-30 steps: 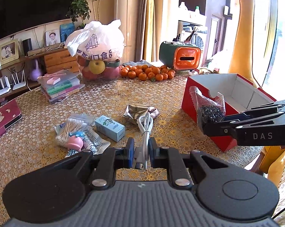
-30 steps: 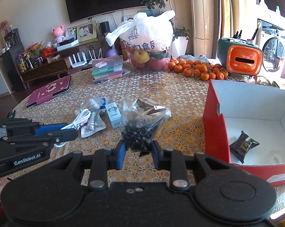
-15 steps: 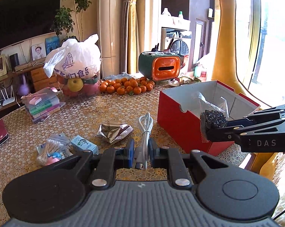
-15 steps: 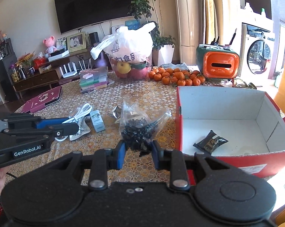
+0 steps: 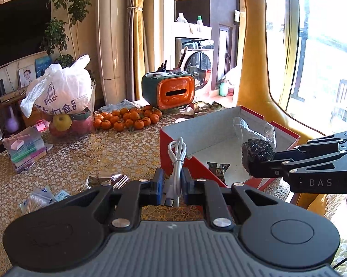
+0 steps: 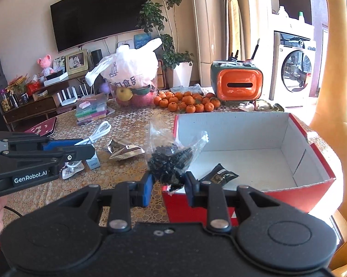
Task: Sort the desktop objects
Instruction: 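Lift the bag of black items with the right gripper and carry it over the shoebox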
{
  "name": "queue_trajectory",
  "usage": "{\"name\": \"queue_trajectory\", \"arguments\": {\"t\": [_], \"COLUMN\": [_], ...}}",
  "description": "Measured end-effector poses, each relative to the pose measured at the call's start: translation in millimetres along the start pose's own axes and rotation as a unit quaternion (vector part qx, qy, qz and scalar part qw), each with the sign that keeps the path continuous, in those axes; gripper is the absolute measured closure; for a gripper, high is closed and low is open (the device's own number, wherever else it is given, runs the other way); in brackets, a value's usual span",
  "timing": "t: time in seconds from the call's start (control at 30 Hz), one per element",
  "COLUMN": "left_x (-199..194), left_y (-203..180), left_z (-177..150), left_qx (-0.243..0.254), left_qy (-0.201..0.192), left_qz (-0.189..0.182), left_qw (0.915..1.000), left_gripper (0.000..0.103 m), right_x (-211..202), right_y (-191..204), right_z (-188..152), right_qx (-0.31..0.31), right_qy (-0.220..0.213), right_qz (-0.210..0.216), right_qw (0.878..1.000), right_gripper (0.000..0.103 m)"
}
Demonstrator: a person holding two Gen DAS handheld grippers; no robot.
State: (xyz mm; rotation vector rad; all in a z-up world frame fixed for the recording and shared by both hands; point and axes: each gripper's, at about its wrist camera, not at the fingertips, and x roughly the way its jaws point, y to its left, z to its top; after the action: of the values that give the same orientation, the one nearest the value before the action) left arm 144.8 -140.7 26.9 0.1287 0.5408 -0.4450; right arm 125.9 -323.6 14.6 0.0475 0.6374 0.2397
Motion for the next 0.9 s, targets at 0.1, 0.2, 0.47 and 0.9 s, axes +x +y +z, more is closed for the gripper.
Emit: {"name": "queue_trajectory", "arguments": {"t": [0.1,0.2,0.47,0.9], "left_x": [9,17,47,94], "left_y": [-10,-19,-11,3], "left_z": [6,11,11,-37], "left_qx": [0.005,0.014,0.015,-0.004], "left_qy": [0.002,-0.001,0.02,0.11], "left_qz": [-0.008,-0.014,-0.001,-0.005], "left_qw": [1.0,0.9998,0.9997,0.9939], "left_gripper": [0.088,0.088,0.088,0.088], "right_x": [0,-1,3,21], "right_y": [-11,-23,-50,-67], "right_z": [1,2,4,0], "right_qx": [0.003,0.006,0.013,0.029], "right_qy": [0.0,0.002,0.007,0.018], "right_qz": [-0.007,-0.012,-0.031,-0.032], "right_qw": [1.0,1.0,0.999,0.999], "right_gripper": [0.075,0.075,0.075,0.075]}}
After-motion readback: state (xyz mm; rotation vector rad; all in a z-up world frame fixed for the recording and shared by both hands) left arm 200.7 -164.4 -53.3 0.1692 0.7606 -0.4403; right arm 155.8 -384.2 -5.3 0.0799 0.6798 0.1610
